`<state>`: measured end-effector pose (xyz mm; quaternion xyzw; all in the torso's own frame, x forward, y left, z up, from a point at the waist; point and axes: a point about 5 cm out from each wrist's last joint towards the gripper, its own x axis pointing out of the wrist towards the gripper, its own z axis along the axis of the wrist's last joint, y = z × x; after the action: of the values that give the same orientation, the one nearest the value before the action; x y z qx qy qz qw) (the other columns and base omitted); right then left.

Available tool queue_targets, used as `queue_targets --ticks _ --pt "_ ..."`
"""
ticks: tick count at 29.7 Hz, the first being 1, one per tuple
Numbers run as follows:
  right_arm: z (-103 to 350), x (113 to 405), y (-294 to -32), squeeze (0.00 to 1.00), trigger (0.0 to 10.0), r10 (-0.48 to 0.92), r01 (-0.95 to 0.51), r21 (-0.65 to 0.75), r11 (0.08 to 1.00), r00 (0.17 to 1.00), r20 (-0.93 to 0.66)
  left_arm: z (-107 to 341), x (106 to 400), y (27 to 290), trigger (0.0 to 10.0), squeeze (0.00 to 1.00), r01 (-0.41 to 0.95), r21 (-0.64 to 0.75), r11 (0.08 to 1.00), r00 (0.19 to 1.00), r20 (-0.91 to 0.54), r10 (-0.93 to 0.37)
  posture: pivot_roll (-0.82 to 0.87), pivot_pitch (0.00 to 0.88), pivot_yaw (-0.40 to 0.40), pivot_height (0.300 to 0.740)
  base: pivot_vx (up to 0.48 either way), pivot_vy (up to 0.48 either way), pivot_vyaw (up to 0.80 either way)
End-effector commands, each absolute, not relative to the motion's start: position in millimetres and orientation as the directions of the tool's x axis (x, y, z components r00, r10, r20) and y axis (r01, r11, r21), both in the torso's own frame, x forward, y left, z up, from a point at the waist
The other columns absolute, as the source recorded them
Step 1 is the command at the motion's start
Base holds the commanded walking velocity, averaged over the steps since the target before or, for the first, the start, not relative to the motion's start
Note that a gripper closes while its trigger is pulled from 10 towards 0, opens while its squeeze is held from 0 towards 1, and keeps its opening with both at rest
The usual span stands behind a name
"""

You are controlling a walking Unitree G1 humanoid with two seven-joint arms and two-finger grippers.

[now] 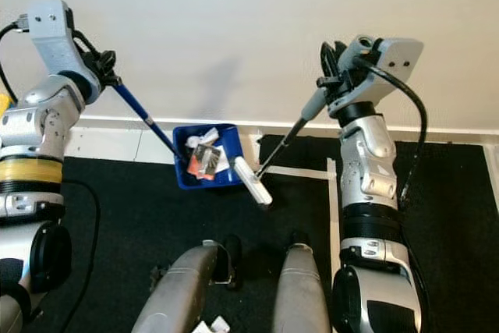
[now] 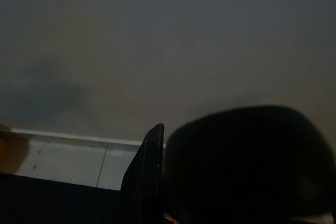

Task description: Sweep floor

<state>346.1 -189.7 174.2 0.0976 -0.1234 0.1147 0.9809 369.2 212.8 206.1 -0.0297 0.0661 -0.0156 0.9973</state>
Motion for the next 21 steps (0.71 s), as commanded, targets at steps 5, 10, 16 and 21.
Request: queue_targets --ticks 5,10,16,21 --pt "154 344 -184 0.0 10.0 0.195 -0.227 0.163 0.96 0.962 0.191 220 360 215 10.0 0.0 0.029 -0.087 0.996 0.998 -0.052 -0.034 -0.01 0.054 0.096 0.74 0.0 0.0 0.0" --pt "146 343 -182 0.0 10.0 0.171 -0.2 0.175 0.964 0.971 0.17 214 354 213 10.0 0.0 0.016 -0.081 0.997 0.997 -0.068 -0.021 -0.01 0.049 0.099 0.74 0.0 0.0 0.0" --pt "142 344 -178 0.0 10.0 0.159 -0.187 0.179 0.966 0.974 0.159 208 353 210 10.0 0.0 0.005 -0.08 0.997 0.996 -0.088 -0.012 -0.01 0.034 0.097 0.74 0.0 0.0 0.0" --pt "142 346 -175 0.0 10.0 0.144 -0.173 0.189 0.967 0.977 0.16 204 352 211 10.0 0.0 -0.01 -0.084 0.996 0.995 -0.101 0.001 -0.01 0.031 0.097 0.74 0.0 0.0 0.0"
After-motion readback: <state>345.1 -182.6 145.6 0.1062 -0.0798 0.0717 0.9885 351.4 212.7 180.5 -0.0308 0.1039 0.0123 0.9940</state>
